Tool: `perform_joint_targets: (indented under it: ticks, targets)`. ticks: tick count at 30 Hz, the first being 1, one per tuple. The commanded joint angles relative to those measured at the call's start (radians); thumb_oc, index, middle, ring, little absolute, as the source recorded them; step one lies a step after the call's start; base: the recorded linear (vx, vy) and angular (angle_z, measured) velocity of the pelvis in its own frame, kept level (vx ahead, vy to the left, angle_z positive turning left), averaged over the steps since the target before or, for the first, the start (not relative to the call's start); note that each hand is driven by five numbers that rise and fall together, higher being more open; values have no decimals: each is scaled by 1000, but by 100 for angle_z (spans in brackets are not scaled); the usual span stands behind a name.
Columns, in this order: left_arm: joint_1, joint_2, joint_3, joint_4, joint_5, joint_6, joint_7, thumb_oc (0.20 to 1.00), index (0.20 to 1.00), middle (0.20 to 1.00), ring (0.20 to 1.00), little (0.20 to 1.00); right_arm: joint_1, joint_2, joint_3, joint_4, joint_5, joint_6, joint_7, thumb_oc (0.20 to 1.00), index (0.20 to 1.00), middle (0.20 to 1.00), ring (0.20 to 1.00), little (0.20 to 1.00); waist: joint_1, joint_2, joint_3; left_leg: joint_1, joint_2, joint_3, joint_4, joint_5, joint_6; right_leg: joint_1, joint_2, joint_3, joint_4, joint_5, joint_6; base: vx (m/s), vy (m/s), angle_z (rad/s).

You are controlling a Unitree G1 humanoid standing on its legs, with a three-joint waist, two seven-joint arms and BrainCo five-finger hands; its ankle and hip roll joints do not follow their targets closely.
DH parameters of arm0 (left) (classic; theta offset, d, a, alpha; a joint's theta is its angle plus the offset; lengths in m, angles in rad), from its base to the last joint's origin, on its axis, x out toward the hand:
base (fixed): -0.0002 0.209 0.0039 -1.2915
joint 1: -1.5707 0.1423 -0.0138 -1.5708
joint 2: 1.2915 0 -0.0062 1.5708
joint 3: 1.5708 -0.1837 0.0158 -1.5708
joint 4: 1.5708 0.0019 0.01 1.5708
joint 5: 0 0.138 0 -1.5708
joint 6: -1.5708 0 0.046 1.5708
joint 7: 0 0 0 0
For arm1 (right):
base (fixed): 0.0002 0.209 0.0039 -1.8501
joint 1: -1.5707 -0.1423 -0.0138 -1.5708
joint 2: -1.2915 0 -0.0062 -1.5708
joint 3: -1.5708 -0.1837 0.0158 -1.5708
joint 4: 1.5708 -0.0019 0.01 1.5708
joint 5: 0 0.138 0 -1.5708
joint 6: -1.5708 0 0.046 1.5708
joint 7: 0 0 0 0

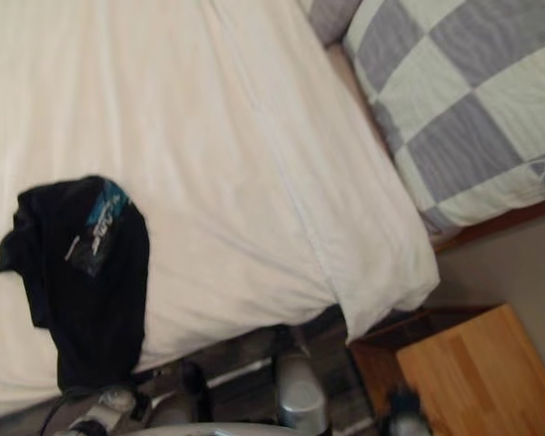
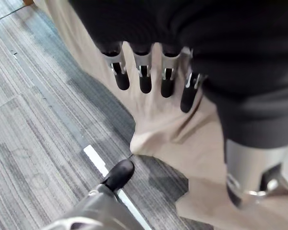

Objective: Tidy up the quilt and then pick up the clothes from the bed and put them into the laundry hamper.

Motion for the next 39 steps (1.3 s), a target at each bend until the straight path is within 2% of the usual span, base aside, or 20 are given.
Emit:
perform_joint_targets:
  ticks: [1,6,7,8,10,13,14,16,19,21,23,24,27,28,30,32,33,36,37,39]
  targets:
    - [-37,12,1,23,17,-17,-19,1000,1000,1000,1000,1000,-19,-48,70,35,0,7,77,1000,1000,1000,1000,1000,4,5,-56,-95,-18,-41,24,60,-18,27,-60,-42,90,-96,129,53,-58,-7]
    - [-71,30,-35,33,59,-19,-64,1000,1000,1000,1000,1000,-50,-52,176,86,-130,26,171,1000,1000,1000,1000,1000,44,19,-72,-157,-14,-62,217,32,-56,120,-156,-152,60,-114,123,-29,76,71]
    - [-76,35,-42,44,77,-20,-63,1000,1000,1000,1000,1000,-90,-65,208,87,-173,39,167,1000,1000,1000,1000,1000,50,23,-80,-176,66,-52,265,66,-84,128,-209,-163,67,-106,133,-29,237,117]
    - [-76,35,-41,44,78,-20,-63,1000,1000,1000,1000,1000,-91,-65,208,88,-174,39,167,1000,1000,1000,1000,1000,48,25,-78,-177,69,-55,270,63,-85,131,-206,-165,68,-108,132,-29,440,95]
    - [-67,42,-26,69,99,-16,-58,1000,1000,1000,1000,1000,-107,-60,210,72,-166,36,187,1000,1000,1000,1000,1000,50,32,-129,-130,253,-64,179,167,-136,125,-290,-168,64,-88,180,4,557,58]
    - [-66,48,-23,95,113,-12,-46,1000,1000,1000,1000,1000,-104,-52,221,58,-177,27,194,1000,1000,1000,1000,1000,61,47,-163,-95,364,-130,101,252,-174,109,-340,-176,58,-66,182,-30,586,39]
    - [-66,47,-23,96,113,-12,-46,1000,1000,1000,1000,1000,-103,-52,221,57,-177,27,194,1000,1000,1000,1000,1000,60,47,-163,-93,364,-129,100,252,-174,110,-341,-176,57,-67,182,-32,749,27]
    - [-66,39,-28,117,138,-8,-34,1000,1000,1000,1000,1000,-124,-36,212,56,-192,29,196,1000,1000,1000,1000,1000,57,25,-172,-95,311,-139,103,128,-174,110,-431,-206,21,142,182,-3,506,30]
    - [-70,47,-19,128,141,-1,-33,1000,1000,1000,1000,1000,-150,-4,209,37,-158,35,191,1000,1000,1000,1000,1000,82,8,-162,-81,257,-69,103,75,-174,67,-480,-299,17,232,182,-91,465,2]
    - [-65,59,-6,120,134,1,-38,1000,1000,1000,1000,1000,-158,28,235,16,-134,26,191,1000,1000,1000,1000,1000,97,13,-161,-66,223,-17,71,83,-171,67,-430,-377,56,160,182,-45,514,-94]
    - [-57,69,-13,120,150,8,-53,1000,1000,1000,1000,1000,-159,46,267,-8,-122,20,193,1000,1000,1000,1000,1000,85,19,-150,-50,140,-11,40,84,-109,74,-250,-303,146,-14,173,15,542,-32]
    - [-57,69,-13,120,150,9,-53,1000,1000,1000,1000,1000,-160,46,267,-8,-122,20,193,1000,1000,1000,1000,1000,84,18,-150,-51,138,-11,39,86,-108,72,-252,-302,147,-13,172,15,569,-7]
    - [-46,66,-28,110,162,16,-55,1000,1000,1000,1000,1000,-168,56,320,-43,-109,1,192,1000,1000,1000,1000,1000,69,44,-140,-38,20,-44,28,83,-46,79,-28,-184,214,-163,122,33,400,36]
    - [-59,43,-42,102,163,-4,-57,1000,1000,1000,1000,1000,-183,49,349,-70,-114,0,198,1000,1000,1000,1000,1000,72,46,-139,-47,-45,-57,80,40,-34,144,-19,-178,139,-195,66,77,232,89]
    - [-68,31,-55,86,161,-9,-59,1000,1000,1000,1000,1000,-194,40,365,-85,-113,-3,204,1000,1000,1000,1000,1000,71,56,-140,-87,-61,-69,147,51,-43,158,-21,-166,113,-191,53,55,185,60]
    - [-99,-9,-77,26,108,-20,-48,1000,1000,1000,1000,1000,-234,21,405,-84,-148,1,195,1000,1000,1000,1000,1000,85,62,-96,-214,-74,-92,396,145,-145,180,-58,-155,71,-185,33,-63,222,19]
    - [-99,-9,-77,26,107,-20,-48,1000,1000,1000,1000,1000,-235,21,404,-83,-148,1,195,1000,1000,1000,1000,1000,83,63,-96,-218,-73,-95,401,143,-145,180,-56,-157,70,-184,32,-105,280,-6]
    - [-105,-41,-114,-3,119,-34,-43,1000,1000,1000,1000,1000,-261,32,420,-96,-175,-1,198,1000,1000,1000,1000,1000,70,73,-133,-173,97,-78,228,119,-115,183,-125,-156,18,-170,95,14,304,2]
    - [-104,-41,-115,-3,119,-35,-43,1000,1000,1000,1000,1000,-259,31,420,-97,-175,0,198,1000,1000,1000,1000,1000,76,72,-130,-159,96,-71,216,122,-116,188,-125,-150,18,-171,95,100,466,-5]
    - [-113,-52,-138,-4,126,-42,-37,1000,1000,1000,1000,1000,-258,34,436,-109,-176,-7,202,1000,1000,1000,1000,1000,81,79,-155,-137,189,-112,50,184,-132,184,-169,-128,-11,-168,133,110,500,-19]
